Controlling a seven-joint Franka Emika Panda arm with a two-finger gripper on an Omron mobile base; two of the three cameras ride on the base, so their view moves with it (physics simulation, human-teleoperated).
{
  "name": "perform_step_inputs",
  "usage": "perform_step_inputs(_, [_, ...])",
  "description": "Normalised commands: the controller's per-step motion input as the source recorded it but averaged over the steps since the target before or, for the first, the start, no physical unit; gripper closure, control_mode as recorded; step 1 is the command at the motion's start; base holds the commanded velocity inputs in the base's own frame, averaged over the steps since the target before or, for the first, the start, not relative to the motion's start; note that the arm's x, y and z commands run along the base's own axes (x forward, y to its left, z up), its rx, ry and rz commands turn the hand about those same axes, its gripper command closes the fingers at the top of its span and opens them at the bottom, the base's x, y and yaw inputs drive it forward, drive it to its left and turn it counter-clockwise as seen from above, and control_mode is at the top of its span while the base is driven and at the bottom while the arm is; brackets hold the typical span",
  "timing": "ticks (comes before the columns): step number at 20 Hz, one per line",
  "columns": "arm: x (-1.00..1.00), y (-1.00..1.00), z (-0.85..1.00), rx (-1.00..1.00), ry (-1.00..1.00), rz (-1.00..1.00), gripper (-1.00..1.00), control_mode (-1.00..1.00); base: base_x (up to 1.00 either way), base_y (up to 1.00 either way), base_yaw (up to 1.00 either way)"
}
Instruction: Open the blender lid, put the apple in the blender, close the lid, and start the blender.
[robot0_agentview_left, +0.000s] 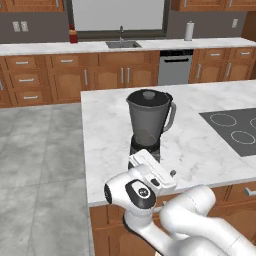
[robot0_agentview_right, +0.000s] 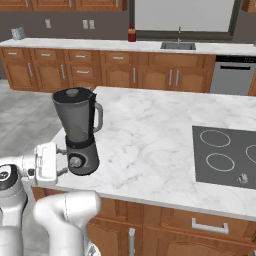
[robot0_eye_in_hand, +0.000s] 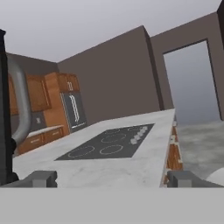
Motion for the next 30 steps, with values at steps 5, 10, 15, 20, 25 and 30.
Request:
perform_step_inputs(5, [0.24, 0.00, 0.00, 0.00, -0.09, 0.00, -1.00, -1.00, 0.00, 0.00, 0.00])
perform_step_inputs(10, [0.26, 0.00, -0.03, 0.00, -0.04, 0.00, -1.00, -1.00, 0.00, 0.00, 0.00])
perform_step_inputs(15, [0.33, 0.01, -0.12, 0.00, -0.01, 0.00, -1.00, -1.00, 0.00, 0.00, 0.00])
perform_step_inputs(20, [0.36, 0.07, -0.17, 0.00, 0.00, 0.00, -1.00, -1.00, 0.00, 0.00, 0.00])
perform_step_inputs(25, [0.27, 0.00, -0.33, 0.00, 0.00, 0.00, -1.00, -1.00, 0.00, 0.00, 0.00])
perform_step_inputs(30, [0.26, 0.00, -0.26, 0.00, 0.00, 0.00, -1.00, -1.00, 0.00, 0.00, 0.00])
